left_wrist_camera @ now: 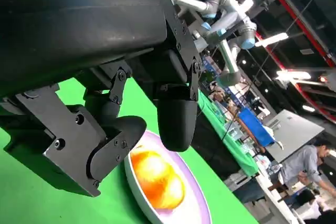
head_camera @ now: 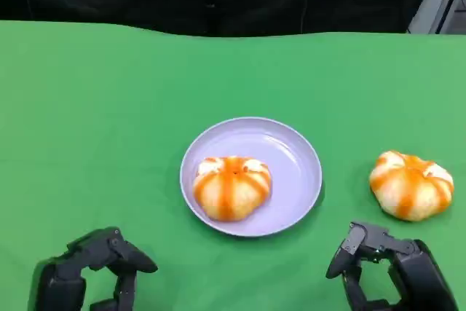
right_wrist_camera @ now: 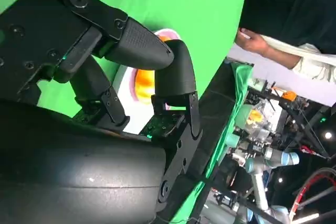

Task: Grasp the bread from the table and place it into the plate.

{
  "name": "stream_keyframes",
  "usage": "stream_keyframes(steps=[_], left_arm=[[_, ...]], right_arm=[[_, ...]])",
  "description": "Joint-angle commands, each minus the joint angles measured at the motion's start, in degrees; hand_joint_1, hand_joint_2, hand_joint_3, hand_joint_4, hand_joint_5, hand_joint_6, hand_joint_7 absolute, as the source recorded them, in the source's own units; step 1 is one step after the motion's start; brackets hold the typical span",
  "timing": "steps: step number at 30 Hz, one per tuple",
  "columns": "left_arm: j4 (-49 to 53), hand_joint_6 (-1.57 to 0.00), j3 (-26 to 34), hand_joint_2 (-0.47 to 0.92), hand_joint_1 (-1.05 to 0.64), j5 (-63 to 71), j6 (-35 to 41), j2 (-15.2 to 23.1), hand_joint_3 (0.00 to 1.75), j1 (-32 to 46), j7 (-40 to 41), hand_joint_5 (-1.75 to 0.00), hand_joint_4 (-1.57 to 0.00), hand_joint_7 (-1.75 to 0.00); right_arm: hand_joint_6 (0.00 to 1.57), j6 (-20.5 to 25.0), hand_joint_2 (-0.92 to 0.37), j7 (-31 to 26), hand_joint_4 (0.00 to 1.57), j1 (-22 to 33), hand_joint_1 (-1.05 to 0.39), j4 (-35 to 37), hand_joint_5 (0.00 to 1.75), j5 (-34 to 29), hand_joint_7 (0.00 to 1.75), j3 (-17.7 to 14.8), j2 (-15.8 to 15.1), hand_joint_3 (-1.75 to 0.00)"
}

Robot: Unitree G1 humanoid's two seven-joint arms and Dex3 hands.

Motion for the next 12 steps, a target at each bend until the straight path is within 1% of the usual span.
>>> stream_keyframes(steps=[1,9,12], left_arm=[[-0.3,-0.86,0.6,0.36,0.04,-0.2,-1.0,0.0,1.3,0.7,-0.5,-1.55,-0.84,-1.28],[-0.2,-0.86,0.8,0.36,0.05,-0.3,-1.1,-0.2,1.31,0.7,-0.6,-1.53,-0.85,-1.27],[-0.4,-0.86,0.8,0.36,0.04,-0.2,-0.8,-0.2,1.31,0.8,-0.7,-1.53,-0.85,-1.27]], right_arm=[[0.82,-0.6,-0.36,0.1,0.89,0.0,-0.56,0.3,1.75,0.8,1.5,-0.5,-0.7,-1.42],[0.82,-0.8,-0.35,-0.1,0.9,0.1,-0.55,0.5,1.75,0.3,1.5,-0.7,-0.8,-1.44],[0.82,-0.9,-0.35,0.1,0.89,0.0,-0.56,0.5,1.75,0.7,1.51,-0.6,-0.7,-1.45]])
